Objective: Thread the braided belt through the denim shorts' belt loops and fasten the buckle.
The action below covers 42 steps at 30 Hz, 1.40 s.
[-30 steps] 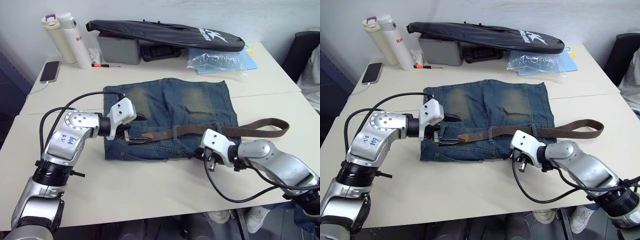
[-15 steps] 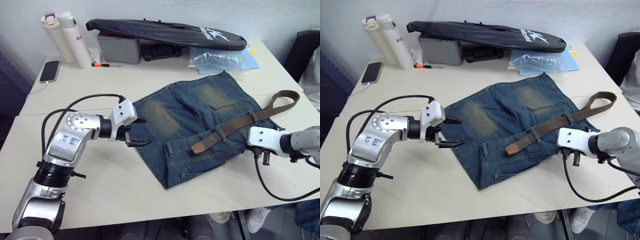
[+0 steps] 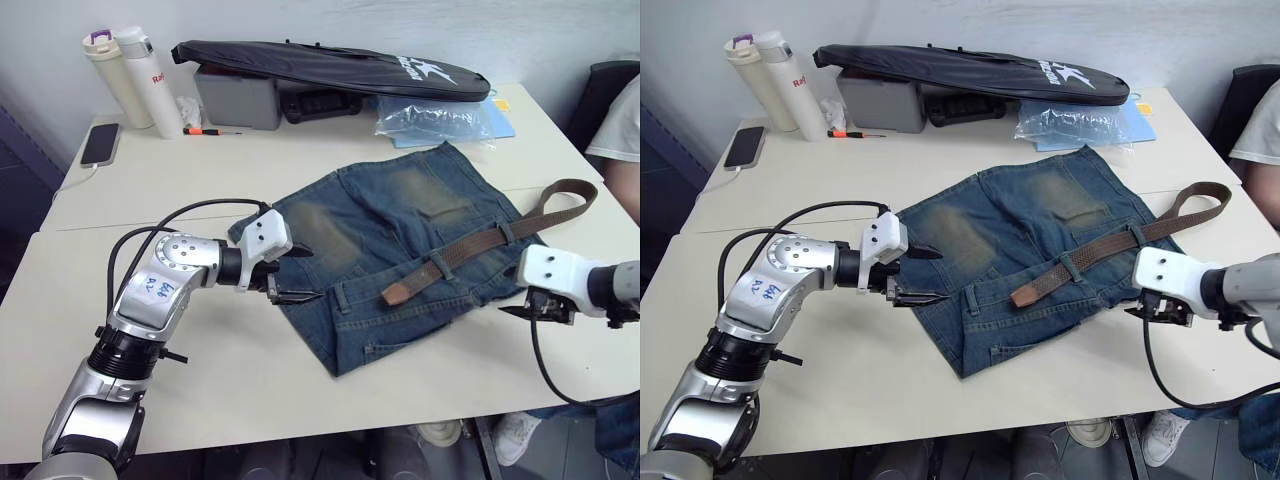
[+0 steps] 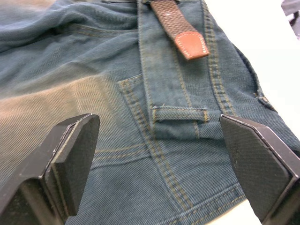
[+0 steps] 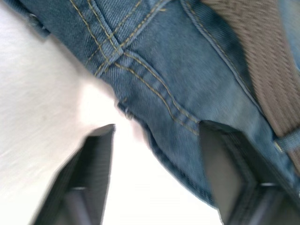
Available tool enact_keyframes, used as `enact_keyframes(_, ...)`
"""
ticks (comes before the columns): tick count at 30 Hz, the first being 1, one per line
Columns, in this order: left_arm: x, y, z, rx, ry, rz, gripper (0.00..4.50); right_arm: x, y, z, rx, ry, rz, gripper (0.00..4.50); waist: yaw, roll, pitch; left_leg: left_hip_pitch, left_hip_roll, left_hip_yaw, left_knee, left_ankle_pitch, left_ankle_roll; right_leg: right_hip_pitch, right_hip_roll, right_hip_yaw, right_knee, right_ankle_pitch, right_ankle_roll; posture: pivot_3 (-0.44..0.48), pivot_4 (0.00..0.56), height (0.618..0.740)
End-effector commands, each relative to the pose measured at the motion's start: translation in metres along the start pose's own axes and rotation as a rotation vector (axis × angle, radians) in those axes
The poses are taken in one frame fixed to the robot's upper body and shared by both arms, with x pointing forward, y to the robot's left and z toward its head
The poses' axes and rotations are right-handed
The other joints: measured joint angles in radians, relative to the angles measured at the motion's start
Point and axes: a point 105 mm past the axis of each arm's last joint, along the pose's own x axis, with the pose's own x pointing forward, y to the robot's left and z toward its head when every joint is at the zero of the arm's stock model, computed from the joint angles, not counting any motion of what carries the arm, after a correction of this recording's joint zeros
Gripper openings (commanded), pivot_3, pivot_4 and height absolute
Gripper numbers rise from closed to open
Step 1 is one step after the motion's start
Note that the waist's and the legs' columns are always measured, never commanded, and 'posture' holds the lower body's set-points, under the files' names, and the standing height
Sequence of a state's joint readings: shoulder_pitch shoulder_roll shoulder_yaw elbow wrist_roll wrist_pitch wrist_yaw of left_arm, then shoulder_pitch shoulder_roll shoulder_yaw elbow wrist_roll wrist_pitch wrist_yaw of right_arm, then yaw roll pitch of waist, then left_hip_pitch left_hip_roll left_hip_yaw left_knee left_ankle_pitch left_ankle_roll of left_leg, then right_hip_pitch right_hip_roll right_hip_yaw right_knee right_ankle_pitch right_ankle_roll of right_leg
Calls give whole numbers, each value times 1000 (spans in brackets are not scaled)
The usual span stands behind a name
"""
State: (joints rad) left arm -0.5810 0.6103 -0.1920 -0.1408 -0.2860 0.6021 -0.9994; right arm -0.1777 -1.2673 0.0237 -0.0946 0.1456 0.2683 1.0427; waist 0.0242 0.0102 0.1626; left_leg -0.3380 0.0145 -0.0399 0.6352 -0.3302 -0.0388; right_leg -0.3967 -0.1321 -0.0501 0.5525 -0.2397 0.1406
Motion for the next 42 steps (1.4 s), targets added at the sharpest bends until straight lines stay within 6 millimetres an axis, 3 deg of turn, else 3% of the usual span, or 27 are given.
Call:
enact_keyframes(1,-1,4,8,38,-17,-10,4500,-56,-12,31,200,-103,-14,4056,0,0,0,0,0,0,0,0,0,0,0,0,0,0,0,0,150,740)
enact_keyframes(3,-2,4,8,38,-18,-11,4500,-57,-4,37,277,-160,16,4056,-1,1,0,0,0,0,1,0,0,0,0,0,0,0,0,0,150,740)
enact_keyframes(6,-3,2,7,30,-23,-16,4500,-49,16,47,218,-218,48,4056,0,0,1,1,1,0,1,0,0,0,1,0,1,0,0,0,150,740)
enact_keyframes(10,-7,-5,4,22,-16,-30,4500,-37,33,63,302,-309,60,4056,-1,0,1,1,1,0,1,0,1,1,1,0,1,-1,-1,0,150,740)
enact_keyframes(11,-8,-6,3,16,-14,-30,4500,-33,36,66,327,-327,48,4056,-25,3,1,-7,-2,-7,0,0,2,8,-7,-10,2,1,2,0,150,740)
enact_keyframes(12,-9,-8,2,12,-12,-30,4500,-28,37,67,386,-341,32,4056,-35,3,2,-11,-20,-34,-5,9,9,18,-29,-41,2,-3,9,0,150,740)
enact_keyframes(13,-10,-9,2,10,-11,-30,4500,-26,38,68,429,-346,20,4056,-41,2,3,-16,-32,-55,-6,15,10,25,-41,-58,3,-7,14,0,150,740)
enact_keyframes(15,-13,-13,1,6,-7,-32,4500,-22,48,77,490,-387,58,4056,-33,1,5,-15,-49,-84,-6,25,7,35,-56,-82,5,-12,22,0,150,740)
enact_keyframes(18,-15,-17,1,-8,-8,-26,4500,-20,67,91,585,-462,135,4056,3,0,6,-19,-48,-82,-4,29,-2,29,-52,-73,5,-11,20,0,150,740)
enact_keyframes(22,-13,-21,4,-19,-29,-24,4500,-19,69,98,708,-577,79,4056,24,0,5,-20,-47,-77,-5,28,-2,23,-51,-68,5,-11,19,0,150,740)
enact_keyframes(24,-11,-25,7,-27,-49,-30,4500,-15,67,87,828,-598,14,4056,28,0,5,-20,-47,-75,-6,28,-1,22,-51,-66,5,-11,19,0,150,740)
enact_keyframes(26,-8,-26,8,-32,-65,-24,4500,-10,79,75,1066,-636,113,4056,30,1,5,-20,-47,-74,-7,28,-1,22,-50,-64,6,-11,19,0,150,740)
enact_keyframes(30,-4,-25,10,-38,-79,-3,4500,-3,90,68,1302,-692,183,4056,25,1,5,-19,-47,-71,-7,27,-1,22,-50,-62,5,-10,19,0,150,740)
enact_keyframes(35,-4,-24,11,-38,-78,11,4500,4,76,54,1589,-767,140,4056,15,1,5,-16,-45,-66,-7,24,5,21,-49,-56,5,-10,18,0,150,740)
enact_keyframes(42,-4,-22,11,-35,-75,30,4500,10,46,59,1798,-888,128,4056,0,2,5,-15,-43,-64,-7,23,7,20,-47,-54,5,-11,17,0,150,740)
